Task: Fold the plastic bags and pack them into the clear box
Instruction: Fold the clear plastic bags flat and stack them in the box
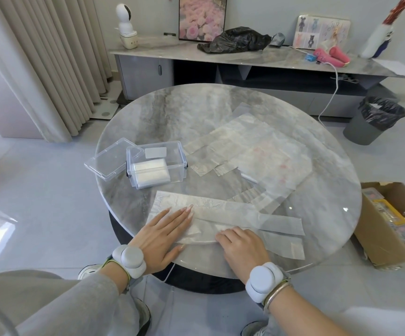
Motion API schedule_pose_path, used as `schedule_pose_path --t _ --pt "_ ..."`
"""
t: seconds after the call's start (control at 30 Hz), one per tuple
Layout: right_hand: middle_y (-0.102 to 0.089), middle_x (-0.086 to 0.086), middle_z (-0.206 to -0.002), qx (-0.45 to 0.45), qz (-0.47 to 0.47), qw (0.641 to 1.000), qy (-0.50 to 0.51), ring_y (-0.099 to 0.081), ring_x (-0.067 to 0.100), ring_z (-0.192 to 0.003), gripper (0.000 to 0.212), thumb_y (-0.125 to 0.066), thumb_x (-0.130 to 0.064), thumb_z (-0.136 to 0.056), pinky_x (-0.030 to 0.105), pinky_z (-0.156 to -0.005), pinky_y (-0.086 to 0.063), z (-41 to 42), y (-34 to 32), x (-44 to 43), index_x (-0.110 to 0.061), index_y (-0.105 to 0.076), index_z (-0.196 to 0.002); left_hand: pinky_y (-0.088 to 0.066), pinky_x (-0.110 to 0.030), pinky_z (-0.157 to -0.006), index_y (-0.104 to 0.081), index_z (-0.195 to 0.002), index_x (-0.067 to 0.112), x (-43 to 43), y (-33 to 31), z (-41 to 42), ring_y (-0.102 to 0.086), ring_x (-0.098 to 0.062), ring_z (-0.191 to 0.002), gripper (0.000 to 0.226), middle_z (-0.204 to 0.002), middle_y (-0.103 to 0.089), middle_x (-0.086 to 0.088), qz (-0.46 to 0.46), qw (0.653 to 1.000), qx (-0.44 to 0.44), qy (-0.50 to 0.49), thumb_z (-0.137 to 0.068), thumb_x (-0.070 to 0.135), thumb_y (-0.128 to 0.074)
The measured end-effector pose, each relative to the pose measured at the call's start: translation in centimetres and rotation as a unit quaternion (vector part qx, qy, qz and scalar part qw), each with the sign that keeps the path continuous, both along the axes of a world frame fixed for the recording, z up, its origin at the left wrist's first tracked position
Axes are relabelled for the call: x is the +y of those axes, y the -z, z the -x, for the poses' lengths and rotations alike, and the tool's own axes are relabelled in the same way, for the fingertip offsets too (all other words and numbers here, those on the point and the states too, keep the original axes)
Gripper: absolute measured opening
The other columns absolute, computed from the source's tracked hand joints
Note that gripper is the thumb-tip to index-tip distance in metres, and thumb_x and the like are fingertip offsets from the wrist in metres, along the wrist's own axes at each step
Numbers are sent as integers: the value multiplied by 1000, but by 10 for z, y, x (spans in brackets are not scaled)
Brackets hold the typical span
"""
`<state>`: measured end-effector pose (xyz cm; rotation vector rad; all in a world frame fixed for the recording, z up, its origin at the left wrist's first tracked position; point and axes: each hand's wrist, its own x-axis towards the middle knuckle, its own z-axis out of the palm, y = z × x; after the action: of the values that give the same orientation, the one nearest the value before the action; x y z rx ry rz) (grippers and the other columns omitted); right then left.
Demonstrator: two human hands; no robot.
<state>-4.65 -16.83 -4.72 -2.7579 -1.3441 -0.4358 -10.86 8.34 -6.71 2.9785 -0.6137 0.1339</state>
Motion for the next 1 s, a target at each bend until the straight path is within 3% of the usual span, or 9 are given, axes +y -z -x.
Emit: schedule_pose_path --t 0.2,0.33,0.43,0.5,0.57,0.63,0.73,0.83,1.0 --pt "-56 -7 -59 1 -35 998 46 -54 15 -53 29 -77 -3 -46 26 -47 -44 -3 -13 -2 -21 -68 -68 -16 -42 -120 -13 -156 13 -3 -1 1 -8 -15 -150 69 -164 -9 1 14 1000 -2 14 -101 47 -37" --pt "-57 -8 -61 37 -58 996 57 -54 14 -55 25 -78 -9 -51 27 -50 -46 -3 -20 -7 -21 -68 -71 -27 -34 -115 -30 -152 16 -1 0 -1 -31 -12 -143 66 -158 -30 4 47 999 -17 -7 -91 26 -54" --pt "-62 -10 -81 91 -71 992 57 -58 14 -74 29 -67 -23 -60 27 -67 -51 -3 -26 -10 -24 -70 -89 -47 -32 -98 -51 -135 23 0 -2 -3 -50 -15 -125 57 -140 -49 7 87 996 -23 -24 -79 17 -61" --pt "-61 -8 -104 129 -24 989 62 -58 17 -97 45 -60 -32 -63 31 -88 -48 -6 -29 -11 -25 -65 -106 -51 -29 -88 -55 -126 27 2 -5 -4 -53 -15 -117 49 -132 -52 7 106 993 -20 -44 -78 19 -59" --pt "-52 -7 -125 167 45 983 64 -49 19 -119 57 -55 -38 -68 37 -110 -32 -11 -33 -14 -27 -54 -124 -48 -26 -85 -57 -122 29 3 -7 -6 -53 -13 -113 47 -126 -54 10 125 991 -11 -56 -77 21 -54" --pt "-42 -11 -135 213 94 970 70 -38 14 -129 63 -51 -40 -74 38 -118 -13 -16 -39 -16 -31 -42 -135 -48 -27 -87 -59 -122 31 6 -12 -10 -53 -11 -111 47 -120 -56 13 149 987 1 -64 -77 27 -46" --pt "-43 -15 -134 229 97 965 77 -40 9 -127 61 -50 -40 -76 34 -120 -5 -20 -46 -17 -34 -39 -136 -47 -30 -92 -61 -120 34 10 -22 -16 -55 -5 -106 50 -110 -62 21 223 968 43 -108 -74 37 -40" --pt "-49 -18 -129 236 82 965 82 -45 7 -122 56 -48 -39 -76 31 -120 -2 -23 -50 -17 -36 -41 -132 -47 -27 -92 -60 -115 42 13 -27 -18 -58 4 -99 41 -97 -66 27 282 942 80 -164 -76 34 -51" --pt "-59 -17 -118 257 30 962 90 -54 5 -110 44 -49 -33 -78 28 -119 -5 -26 -53 -18 -31 -47 -122 -45 -22 -85 -64 -110 41 20 -28 -19 -60 10 -89 27 -93 -69 20 364 897 87 -235 -83 35 -64"
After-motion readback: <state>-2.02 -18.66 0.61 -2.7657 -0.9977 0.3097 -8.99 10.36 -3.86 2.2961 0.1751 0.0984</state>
